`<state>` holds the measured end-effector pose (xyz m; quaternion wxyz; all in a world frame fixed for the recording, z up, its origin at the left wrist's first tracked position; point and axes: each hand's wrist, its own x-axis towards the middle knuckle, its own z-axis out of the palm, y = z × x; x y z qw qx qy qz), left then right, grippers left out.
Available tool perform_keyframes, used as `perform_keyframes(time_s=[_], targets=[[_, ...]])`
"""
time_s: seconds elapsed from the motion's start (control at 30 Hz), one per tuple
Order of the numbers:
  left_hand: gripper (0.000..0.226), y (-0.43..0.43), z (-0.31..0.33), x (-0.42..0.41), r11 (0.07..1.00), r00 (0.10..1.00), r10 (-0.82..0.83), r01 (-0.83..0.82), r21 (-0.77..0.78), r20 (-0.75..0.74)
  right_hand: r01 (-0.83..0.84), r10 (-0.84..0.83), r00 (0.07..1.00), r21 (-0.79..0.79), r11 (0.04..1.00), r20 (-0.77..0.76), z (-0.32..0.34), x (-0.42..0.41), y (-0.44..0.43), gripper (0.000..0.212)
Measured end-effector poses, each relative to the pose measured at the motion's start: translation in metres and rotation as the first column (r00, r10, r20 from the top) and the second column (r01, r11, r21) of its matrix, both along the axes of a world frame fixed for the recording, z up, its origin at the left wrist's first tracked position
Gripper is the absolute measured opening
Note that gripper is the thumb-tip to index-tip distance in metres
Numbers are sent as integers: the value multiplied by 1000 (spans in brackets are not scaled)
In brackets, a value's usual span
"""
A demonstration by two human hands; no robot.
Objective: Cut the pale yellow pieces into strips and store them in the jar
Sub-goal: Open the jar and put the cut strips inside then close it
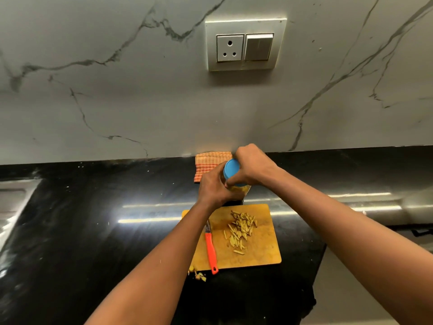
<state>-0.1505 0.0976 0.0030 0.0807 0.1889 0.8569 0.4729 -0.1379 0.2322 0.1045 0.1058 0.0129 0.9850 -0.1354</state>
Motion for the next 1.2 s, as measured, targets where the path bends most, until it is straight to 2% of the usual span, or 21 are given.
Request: perform_keyframes(time_s=[0.07,0.2,0.3,0.4,0.53,0.6,0.7,0.77,0.87,0.93,1.1,1.2], targets=[[73,-14,0,-1,999,1000,-17,17,-37,0,-121,121,993,16,992,5,-2,1,-9,55],[79,-32,-3,-3,996,999,-39,39,-85,3,-248,250,968,-55,967,23,-1,4,-14,74],[88,-36,-6,-5,992,1000,-16,18,-121,19,-159,161,986,-64,985,38,-2,1,-16,82],[82,-31,-8,-5,995,999,27,-26,-92,17,-20,17,999,94,995,28,-3,1,-23,63],[82,-23,-12,-5,998,998,10,-6,-67,63,17,-22,999,127,992,38,-10,-1,-29,54],[88,-23,-15,-7,996,997,-10,16,-85,71,-14,8,995,67,998,95,-10,-6,-27,52],[97,-24,-19,-9,994,997,-21,29,-109,77,-183,177,967,18,983,186,-6,-17,-25,70],[93,-23,-20,-12,994,997,-20,28,-106,76,-170,159,971,50,984,178,-5,-21,-23,74],[84,-21,-19,-13,997,996,-12,18,-72,85,-91,72,988,138,986,136,-7,-21,-23,58],[85,-20,-20,-15,998,996,-8,13,-54,92,-90,74,987,112,990,141,-11,-22,-24,54],[99,-22,-24,-19,998,993,-11,18,-54,118,-282,273,951,42,959,146,-9,-29,-21,69],[97,-21,-24,-22,998,990,-34,41,-47,136,-213,207,972,51,976,109,-11,-29,-16,74]])
